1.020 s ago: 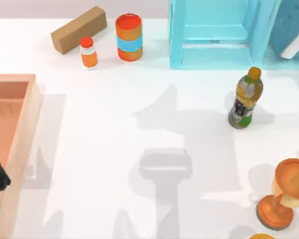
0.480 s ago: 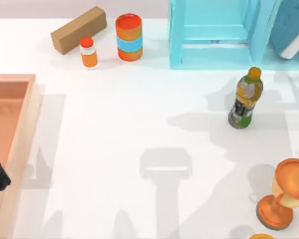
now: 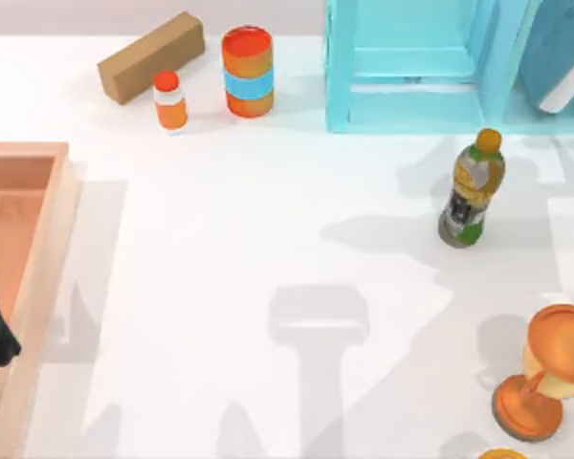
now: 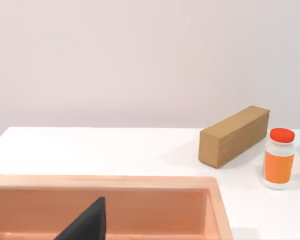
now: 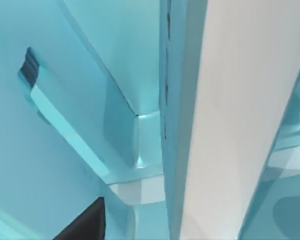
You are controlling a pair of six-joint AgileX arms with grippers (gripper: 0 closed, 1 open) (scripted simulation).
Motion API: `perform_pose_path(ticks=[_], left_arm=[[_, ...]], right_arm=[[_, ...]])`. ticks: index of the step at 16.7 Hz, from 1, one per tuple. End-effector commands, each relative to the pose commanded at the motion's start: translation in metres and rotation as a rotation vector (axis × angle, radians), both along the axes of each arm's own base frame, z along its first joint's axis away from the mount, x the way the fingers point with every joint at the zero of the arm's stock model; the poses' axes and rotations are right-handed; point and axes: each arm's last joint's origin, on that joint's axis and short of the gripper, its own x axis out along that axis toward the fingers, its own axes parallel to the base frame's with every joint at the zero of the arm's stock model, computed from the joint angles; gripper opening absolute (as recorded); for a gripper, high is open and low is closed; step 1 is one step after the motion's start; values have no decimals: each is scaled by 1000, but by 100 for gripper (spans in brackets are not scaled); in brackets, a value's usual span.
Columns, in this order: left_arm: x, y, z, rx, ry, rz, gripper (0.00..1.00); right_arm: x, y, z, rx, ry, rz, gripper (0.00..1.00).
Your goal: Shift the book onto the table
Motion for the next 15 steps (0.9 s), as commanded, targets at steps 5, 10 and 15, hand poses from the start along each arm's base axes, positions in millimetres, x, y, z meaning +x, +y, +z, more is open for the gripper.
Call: perform_pose_path(ticks=[5, 10, 15], left_arm=[[0, 0, 0, 0, 0, 0, 100], [0, 0, 0, 0, 0, 0, 100], [0, 0, 0, 0, 0, 0, 100]], right_arm=[[40, 5, -17, 0, 0, 0, 100], [69, 13, -31, 0, 0, 0, 100], [72, 14, -33, 0, 0, 0, 100]])
